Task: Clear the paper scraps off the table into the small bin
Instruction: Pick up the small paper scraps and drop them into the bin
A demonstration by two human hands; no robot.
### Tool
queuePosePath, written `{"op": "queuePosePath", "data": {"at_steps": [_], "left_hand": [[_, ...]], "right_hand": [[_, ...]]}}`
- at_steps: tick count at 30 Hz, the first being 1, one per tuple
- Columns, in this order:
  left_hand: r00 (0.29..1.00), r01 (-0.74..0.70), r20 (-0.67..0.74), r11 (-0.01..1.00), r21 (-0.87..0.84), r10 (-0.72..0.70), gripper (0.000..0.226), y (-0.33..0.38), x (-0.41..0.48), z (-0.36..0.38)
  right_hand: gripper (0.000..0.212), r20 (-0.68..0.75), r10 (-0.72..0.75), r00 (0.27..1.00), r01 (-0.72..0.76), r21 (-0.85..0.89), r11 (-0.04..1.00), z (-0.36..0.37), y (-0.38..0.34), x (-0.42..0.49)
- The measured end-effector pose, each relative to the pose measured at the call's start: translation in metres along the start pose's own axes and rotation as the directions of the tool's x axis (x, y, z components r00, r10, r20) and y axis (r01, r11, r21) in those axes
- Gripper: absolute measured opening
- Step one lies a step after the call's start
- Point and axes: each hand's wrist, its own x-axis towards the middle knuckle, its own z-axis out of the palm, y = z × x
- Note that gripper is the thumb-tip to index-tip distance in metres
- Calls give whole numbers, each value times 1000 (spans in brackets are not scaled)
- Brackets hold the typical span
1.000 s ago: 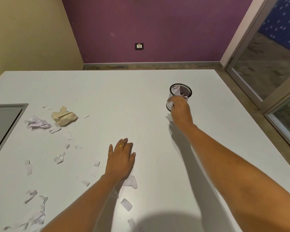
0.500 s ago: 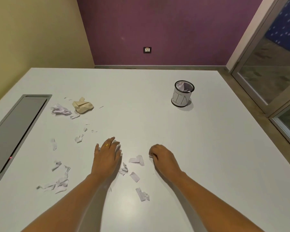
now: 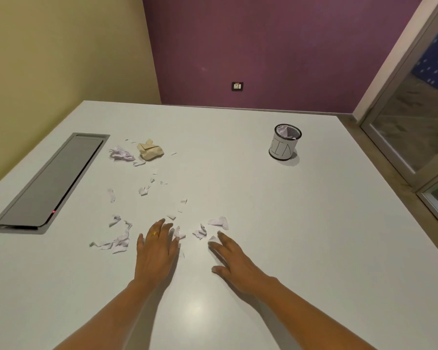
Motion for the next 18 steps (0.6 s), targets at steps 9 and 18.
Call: {"op": "queuePosePath", "data": {"at_steps": [9, 18], "left_hand": [[997, 49, 51, 995, 91, -54, 52, -22, -22, -2], [996, 67, 60, 992, 107, -74, 51, -29, -39, -2]], "right_hand": [[64, 96, 55, 994, -22, -310, 950, 12, -21, -4], [50, -50, 52, 997, -64, -272, 960, 19, -18, -16]]}}
